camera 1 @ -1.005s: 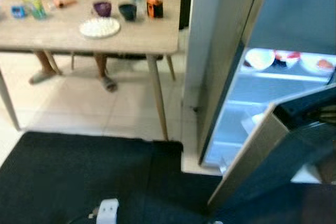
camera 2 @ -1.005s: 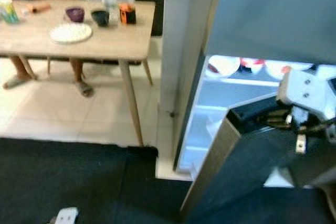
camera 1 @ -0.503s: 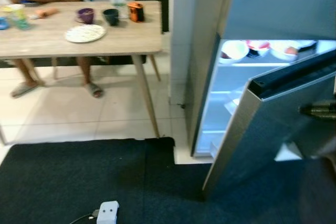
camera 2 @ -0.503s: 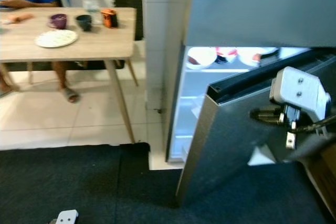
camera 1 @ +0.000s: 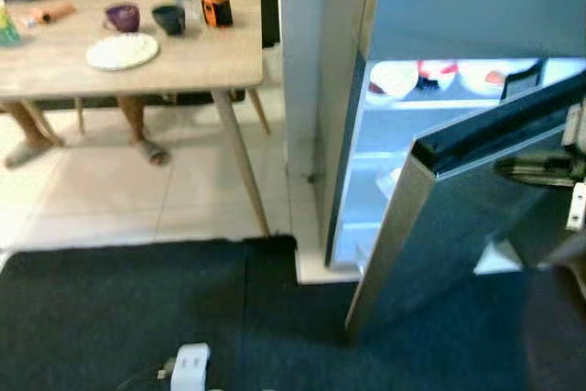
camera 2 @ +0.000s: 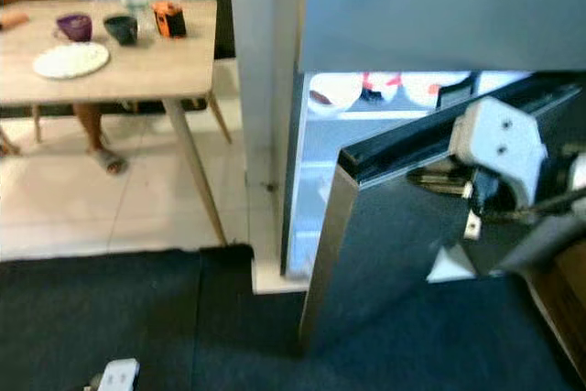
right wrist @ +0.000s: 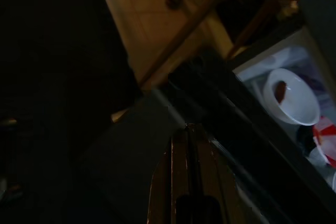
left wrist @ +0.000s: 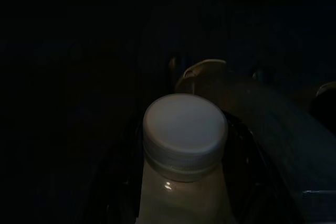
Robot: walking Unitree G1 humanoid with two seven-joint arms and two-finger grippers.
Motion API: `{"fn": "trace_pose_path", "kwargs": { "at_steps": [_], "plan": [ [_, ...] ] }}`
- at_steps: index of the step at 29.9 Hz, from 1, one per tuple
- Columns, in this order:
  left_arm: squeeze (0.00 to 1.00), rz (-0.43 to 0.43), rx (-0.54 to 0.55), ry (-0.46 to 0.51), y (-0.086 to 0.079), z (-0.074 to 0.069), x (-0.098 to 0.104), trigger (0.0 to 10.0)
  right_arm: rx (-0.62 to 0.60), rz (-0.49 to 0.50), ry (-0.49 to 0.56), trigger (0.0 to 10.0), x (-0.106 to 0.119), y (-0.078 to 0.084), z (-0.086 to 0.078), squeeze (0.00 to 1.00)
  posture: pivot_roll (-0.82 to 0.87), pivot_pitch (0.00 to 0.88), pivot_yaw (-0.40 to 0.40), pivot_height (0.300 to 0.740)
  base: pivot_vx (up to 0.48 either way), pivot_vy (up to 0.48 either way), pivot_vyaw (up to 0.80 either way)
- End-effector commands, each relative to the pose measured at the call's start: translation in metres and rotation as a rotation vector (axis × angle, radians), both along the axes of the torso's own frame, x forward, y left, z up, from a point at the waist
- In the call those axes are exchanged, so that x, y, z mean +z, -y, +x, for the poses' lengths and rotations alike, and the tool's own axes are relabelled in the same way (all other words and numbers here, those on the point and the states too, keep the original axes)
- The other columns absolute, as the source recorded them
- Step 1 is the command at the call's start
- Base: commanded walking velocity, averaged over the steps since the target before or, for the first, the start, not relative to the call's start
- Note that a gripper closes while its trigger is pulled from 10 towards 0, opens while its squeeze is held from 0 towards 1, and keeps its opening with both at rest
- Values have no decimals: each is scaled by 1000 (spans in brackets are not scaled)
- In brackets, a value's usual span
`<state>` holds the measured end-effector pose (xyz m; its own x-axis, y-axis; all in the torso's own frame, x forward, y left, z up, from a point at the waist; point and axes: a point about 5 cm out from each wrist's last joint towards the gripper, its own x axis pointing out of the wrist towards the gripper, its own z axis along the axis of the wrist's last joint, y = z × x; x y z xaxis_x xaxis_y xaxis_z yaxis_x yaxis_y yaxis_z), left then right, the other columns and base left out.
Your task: Restocking fridge
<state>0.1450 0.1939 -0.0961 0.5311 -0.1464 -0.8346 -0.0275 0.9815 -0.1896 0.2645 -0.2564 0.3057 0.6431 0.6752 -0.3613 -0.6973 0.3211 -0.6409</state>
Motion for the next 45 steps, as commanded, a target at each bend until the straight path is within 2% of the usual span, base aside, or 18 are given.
{"fn": "trace_pose_path", "kwargs": {
  "at_steps": [1, 9, 11, 14, 16, 18, 19, 23, 24, 28, 31, 32, 35, 38, 40, 43, 44, 45],
  "plan": [
    [0, -31, -16, -59, 10, -14, -7, 10000, 29, -1, 37, 10000, 2, -8, 3, 0, -133, 128, -26, 740, 0, 0, 0],
    [0, -36, -17, -56, 10, -13, -6, 10000, 67, 58, 150, 10000, 18, -29, 18, 0, -135, 124, -28, 740, 0, 0, 0],
    [0, -38, -19, -55, 11, -13, -6, 10000, 63, 94, 202, 10000, 26, -39, 28, 0, -134, 122, -30, 740, 0, 0, 0],
    [0, -41, -19, -54, 13, -13, -6, 10000, 70, 78, 197, 10000, 24, -48, 38, 0, -133, 121, -34, 740, 0, 0, 0],
    [0, -44, -19, -55, 14, -13, -7, 10000, 55, -4, 177, 10000, 12, -58, 50, 0, -130, 120, -38, 740, 0, 0, 0],
    [0, -44, -19, -55, 14, -13, -7, 10000, 49, -33, 177, 10000, 9, -61, 53, 0, -130, 120, -38, 740, 0, 0, 0],
    [0, -45, -16, -58, 14, -14, -7, 10000, 39, -93, 157, 10000, 2, -63, 59, 0, -127, 119, -41, 740, 0, 0, 0],
    [0, -45, -15, -60, 14, -15, -7, 10000, 39, -123, 140, 10000, -2, -64, 62, 0, -125, 119, -43, 740, 0, 0, 0],
    [0, -46, -13, -61, 14, -16, -8, 10000, 21, -174, 130, 10000, -5, -60, 64, 0, -125, 119, -43, 740, 0, 0, 0],
    [0, -47, -10, -60, 15, -16, -8, 10000, -19, -247, 120, 10000, -9, -53, 68, 0, -125, 122, -45, 740, 0, 0, 0],
    [0, -50, -7, -63, 15, -17, -8, 10000, -84, -360, 62, 10000, -13, -33, 68, 0, -130, 125, -46, 740, 0, 0, 0],
    [0, -50, -7, -63, 15, -17, -8, 10000, -84, -360, 62, 10000, -13, -33, 68, 0, -130, 125, -46, 740, 0, 0, 0],
    [0, -52, -5, -63, 16, -17, -8, 10000, -97, -434, -21, 10000, -14, -14, 58, 0, -132, 127, -47, 740, 0, 0, 0],
    [0, -53, -5, -62, 16, -17, -8, 10000, -95, -456, -52, 10000, -15, -8, 53, 0, -132, 127, -47, 740, 0, 0, 0],
    [0, -55, -4, -62, 17, -16, -8, 10000, -116, -513, -179, 10000, -16, 15, 37, 0, -132, 127, -47, 740, 0, 0, 0],
    [0, -55, -2, -64, 17, -17, -8, 10000, -155, -543, -271, 10000, -16, 33, 26, 0, -132, 127, -47, 740, 0, 0, 0],
    [0, -55, -2, -65, 17, -17, -8, 10000, -203, -569, -318, 10000, -14, 47, 19, 0, -132, 127, -47, 740, 0, 0, 0],
    [0, -55, -2, -65, 17, -17, -8, 10000, -203, -569, -318, 10000, -14, 47, 19, 0, -132, 127, -47, 740, 0, 0, 0]
  ]
}}
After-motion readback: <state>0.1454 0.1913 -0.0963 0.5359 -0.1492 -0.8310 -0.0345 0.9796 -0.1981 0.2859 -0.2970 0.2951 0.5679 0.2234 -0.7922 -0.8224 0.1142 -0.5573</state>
